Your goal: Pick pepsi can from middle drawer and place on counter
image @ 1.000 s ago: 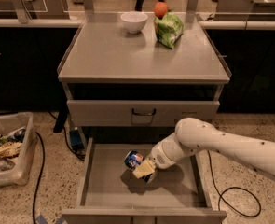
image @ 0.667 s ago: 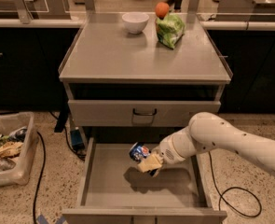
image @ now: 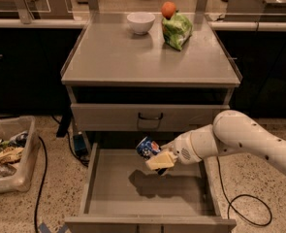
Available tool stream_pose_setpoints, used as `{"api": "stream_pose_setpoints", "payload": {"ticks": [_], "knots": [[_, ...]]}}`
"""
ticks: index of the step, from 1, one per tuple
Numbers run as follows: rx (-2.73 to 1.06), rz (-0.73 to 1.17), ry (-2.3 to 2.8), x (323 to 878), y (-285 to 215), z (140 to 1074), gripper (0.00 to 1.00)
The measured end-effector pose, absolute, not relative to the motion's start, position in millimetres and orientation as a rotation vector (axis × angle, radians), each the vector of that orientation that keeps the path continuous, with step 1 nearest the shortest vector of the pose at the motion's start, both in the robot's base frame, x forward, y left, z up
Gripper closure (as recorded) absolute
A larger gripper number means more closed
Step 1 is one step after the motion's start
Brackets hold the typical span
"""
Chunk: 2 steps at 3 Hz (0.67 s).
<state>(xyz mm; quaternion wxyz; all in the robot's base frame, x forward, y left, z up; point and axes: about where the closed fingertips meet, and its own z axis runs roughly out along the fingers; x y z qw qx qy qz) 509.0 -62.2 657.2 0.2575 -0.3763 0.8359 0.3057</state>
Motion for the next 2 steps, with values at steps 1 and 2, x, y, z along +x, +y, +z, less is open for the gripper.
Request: {"api": "stream_pose_setpoints", "payload": {"ticks": [1,2], "knots": [[-1.041,0.834,2.244,506.7,-63.9,689.4,1.0],[-1.025,0.865,2.19,508.2,-64.9,744.7,1.0]]}}
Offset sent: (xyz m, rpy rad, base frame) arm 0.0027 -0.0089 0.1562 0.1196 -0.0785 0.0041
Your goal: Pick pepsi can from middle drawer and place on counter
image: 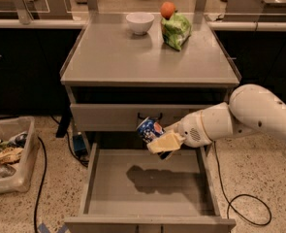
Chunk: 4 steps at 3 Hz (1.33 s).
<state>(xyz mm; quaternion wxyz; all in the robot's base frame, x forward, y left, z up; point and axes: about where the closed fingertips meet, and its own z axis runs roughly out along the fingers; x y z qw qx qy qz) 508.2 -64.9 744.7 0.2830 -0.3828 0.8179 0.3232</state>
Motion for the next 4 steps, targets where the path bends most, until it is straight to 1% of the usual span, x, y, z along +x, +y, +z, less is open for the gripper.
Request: {"api": "stream_pose_setpoints", "payload": {"ticks": [1,2,3,4], "knots": [[-1.022,0.874,2.118,521.8,-60.9,802.4,1.0],[-1.022,0.874,2.118,521.9,-60.9,802.6,1.0],[-1.023,0.846,2.074,535.1,-63.6,821.7,1.0],[-0.99,0.878,1.972,558.9,-71.3,862.9,1.0]]}}
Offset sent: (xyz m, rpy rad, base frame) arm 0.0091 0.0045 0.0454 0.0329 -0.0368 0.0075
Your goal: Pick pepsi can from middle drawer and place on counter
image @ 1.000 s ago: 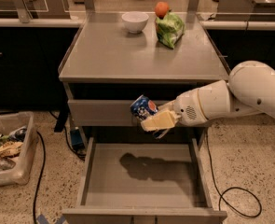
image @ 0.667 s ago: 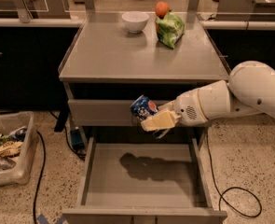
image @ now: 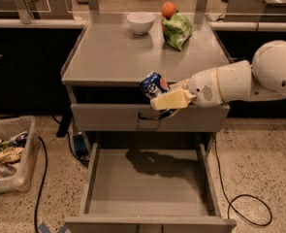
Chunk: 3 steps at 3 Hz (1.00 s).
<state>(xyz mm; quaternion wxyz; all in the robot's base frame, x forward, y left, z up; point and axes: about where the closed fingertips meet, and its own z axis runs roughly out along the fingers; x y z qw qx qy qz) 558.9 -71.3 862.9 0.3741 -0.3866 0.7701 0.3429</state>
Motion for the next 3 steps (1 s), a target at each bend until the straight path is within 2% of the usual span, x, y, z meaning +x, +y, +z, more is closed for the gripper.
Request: {"api": "stream_pose_setpoints", "payload": {"ticks": [2,3], "knots": [[-0.91,0.869,1.804,646.5,-107.4,932.9,1.0],[-0.861,0.867,1.818,710.8,-109.9,921.7,1.0]]}}
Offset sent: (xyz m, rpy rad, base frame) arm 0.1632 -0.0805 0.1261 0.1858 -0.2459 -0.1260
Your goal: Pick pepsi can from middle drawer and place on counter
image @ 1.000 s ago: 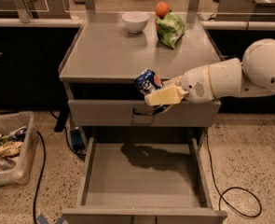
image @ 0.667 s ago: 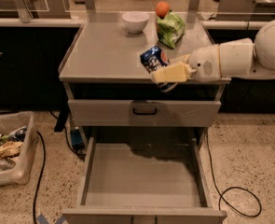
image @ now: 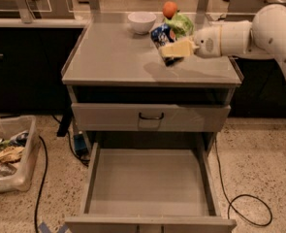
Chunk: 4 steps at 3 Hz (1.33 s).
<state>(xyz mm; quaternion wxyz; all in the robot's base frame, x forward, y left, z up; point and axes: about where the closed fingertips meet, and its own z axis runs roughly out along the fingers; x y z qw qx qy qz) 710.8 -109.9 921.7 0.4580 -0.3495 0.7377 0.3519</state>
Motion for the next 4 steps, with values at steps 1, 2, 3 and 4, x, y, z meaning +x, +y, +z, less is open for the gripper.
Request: {"api": "stream_pose_setpoints", "payload": {"ticks": [1,2,3,4], "knots": [[-0.842,0.838,1.761,724.1,-115.0,952.4,1.0],[-0.842,0.838,1.761,724.1,-115.0,952.4,1.0],[-0.856,0.818,1.791,736.0,-111.9,934.5,1.0],[-0.871,0.82,1.887,741.6,-107.4,888.5,1.0]]}}
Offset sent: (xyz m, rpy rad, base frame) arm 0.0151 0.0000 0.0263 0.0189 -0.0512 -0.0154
